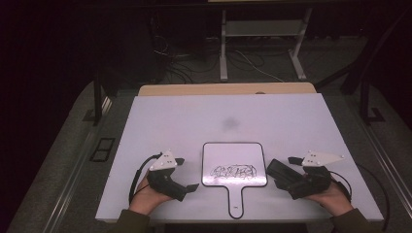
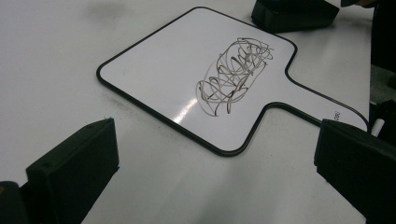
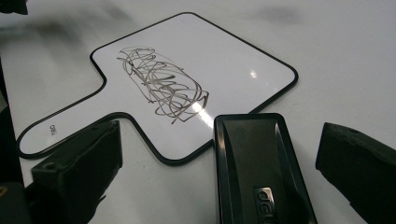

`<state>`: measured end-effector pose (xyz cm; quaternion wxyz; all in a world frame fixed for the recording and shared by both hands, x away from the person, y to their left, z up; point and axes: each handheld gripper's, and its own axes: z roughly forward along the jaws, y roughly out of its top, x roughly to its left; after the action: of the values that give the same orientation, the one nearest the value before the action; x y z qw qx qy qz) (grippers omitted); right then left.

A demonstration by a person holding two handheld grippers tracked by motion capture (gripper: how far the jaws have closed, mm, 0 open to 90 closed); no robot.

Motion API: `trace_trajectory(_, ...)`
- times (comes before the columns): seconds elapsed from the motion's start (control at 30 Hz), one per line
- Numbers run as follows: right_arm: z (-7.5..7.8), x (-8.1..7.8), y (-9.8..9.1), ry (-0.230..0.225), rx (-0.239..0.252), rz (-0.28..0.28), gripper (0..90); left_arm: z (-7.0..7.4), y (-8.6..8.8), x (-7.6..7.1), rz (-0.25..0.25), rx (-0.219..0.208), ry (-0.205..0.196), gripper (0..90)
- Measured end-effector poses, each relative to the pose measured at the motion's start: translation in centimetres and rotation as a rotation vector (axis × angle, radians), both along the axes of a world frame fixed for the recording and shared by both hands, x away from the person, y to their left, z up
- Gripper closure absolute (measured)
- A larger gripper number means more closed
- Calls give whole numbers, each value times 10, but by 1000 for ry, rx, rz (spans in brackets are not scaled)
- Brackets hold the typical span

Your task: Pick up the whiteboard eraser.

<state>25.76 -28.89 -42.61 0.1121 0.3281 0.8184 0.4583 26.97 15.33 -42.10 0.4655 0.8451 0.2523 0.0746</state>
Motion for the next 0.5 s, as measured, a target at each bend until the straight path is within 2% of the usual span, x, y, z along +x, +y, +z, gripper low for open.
trace_trajectory(0.27,2,3,-1,2,-5,-9,0,-3,1,2,-4,24,18,0)
trace_trajectory(0.5,3,8,-4,10,-31,-8,0,-2,-3,4,-3,21,27,0)
